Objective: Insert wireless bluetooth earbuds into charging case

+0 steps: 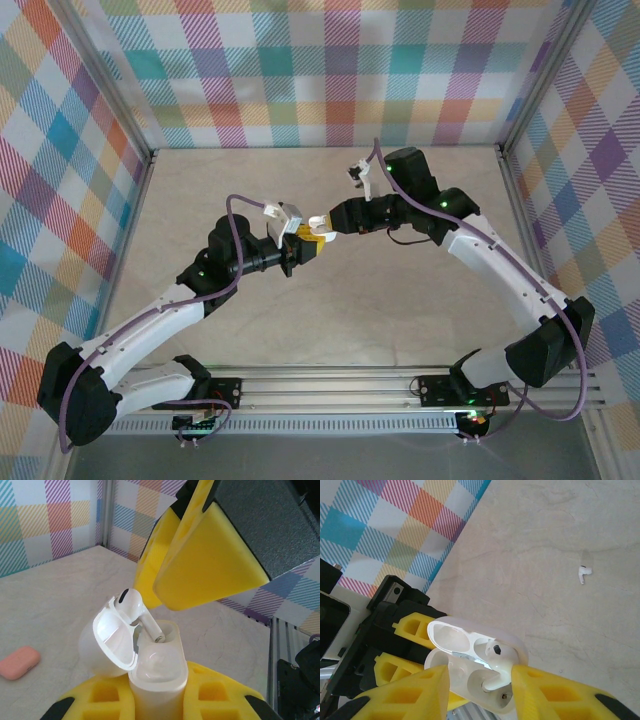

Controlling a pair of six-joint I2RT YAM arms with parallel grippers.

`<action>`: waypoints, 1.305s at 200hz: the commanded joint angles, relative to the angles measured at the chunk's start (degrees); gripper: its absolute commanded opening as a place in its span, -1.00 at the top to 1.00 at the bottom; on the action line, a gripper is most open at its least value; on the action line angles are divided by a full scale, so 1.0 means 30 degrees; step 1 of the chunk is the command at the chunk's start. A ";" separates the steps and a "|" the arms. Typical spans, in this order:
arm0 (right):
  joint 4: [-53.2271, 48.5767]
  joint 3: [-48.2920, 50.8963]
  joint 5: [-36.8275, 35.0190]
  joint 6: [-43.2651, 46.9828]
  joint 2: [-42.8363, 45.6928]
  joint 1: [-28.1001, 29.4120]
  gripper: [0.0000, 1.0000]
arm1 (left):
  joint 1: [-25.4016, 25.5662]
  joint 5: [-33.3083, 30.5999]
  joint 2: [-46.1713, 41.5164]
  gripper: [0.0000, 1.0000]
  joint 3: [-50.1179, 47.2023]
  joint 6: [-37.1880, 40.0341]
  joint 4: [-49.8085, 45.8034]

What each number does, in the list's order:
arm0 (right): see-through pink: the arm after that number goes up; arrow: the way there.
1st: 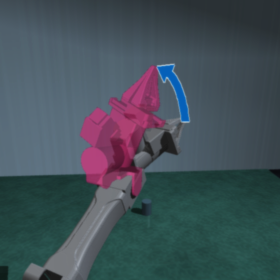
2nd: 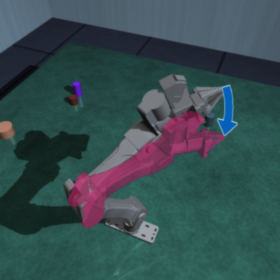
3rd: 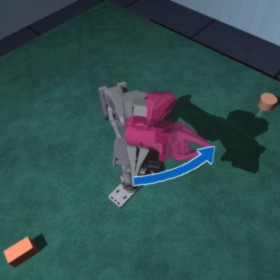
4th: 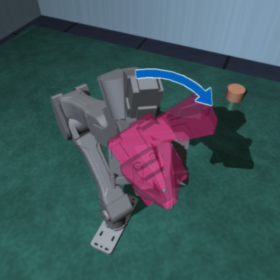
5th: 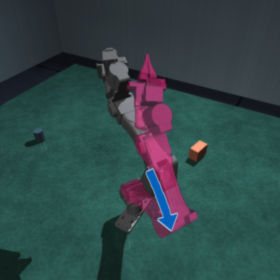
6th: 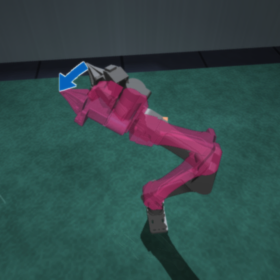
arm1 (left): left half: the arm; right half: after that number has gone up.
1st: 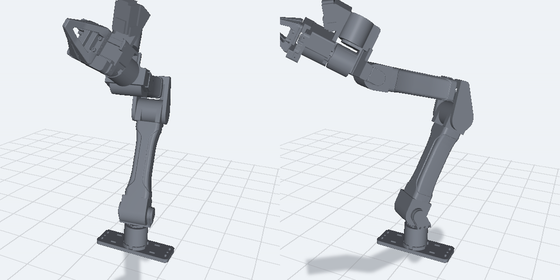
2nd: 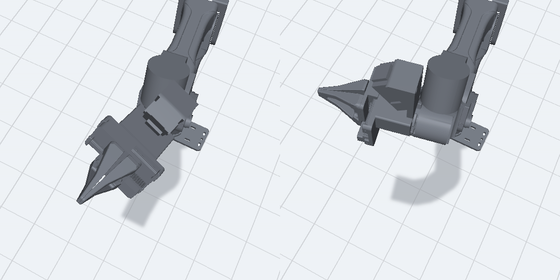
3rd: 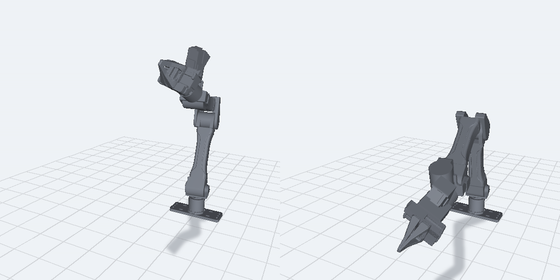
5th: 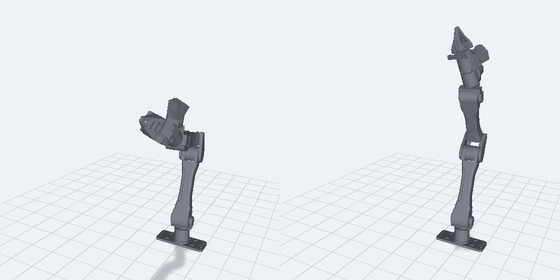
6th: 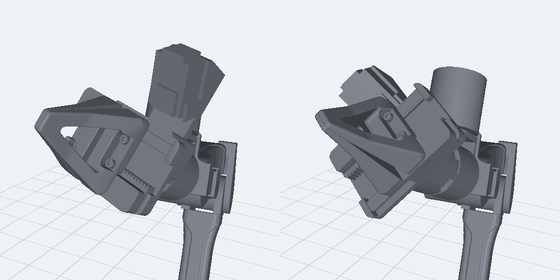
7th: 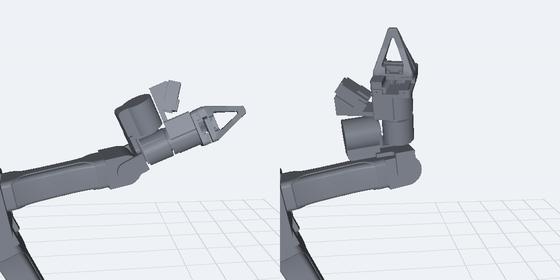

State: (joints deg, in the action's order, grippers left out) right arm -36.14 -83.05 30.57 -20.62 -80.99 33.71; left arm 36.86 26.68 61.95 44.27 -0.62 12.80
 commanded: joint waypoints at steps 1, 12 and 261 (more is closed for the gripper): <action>-0.0110 -0.0593 -0.0641 -0.0474 -0.0571 0.0074 0.22 | 0.0310 0.1223 -0.0820 1.00 -0.0035 0.0034 0.1682; -0.0141 -0.0628 -0.0709 -0.0636 -0.0528 0.0080 0.21 | 0.0310 0.1190 -0.0873 1.00 -0.0090 0.0068 0.1665; 0.0897 0.0333 -0.0308 -0.2668 0.1550 0.0129 0.08 | 0.0310 -0.0099 -0.0863 1.00 -0.0167 -0.0352 0.1568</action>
State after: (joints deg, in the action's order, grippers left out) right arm -35.68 -82.41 29.04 -26.59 -78.89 33.82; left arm 36.99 27.29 60.25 43.94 -0.84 15.38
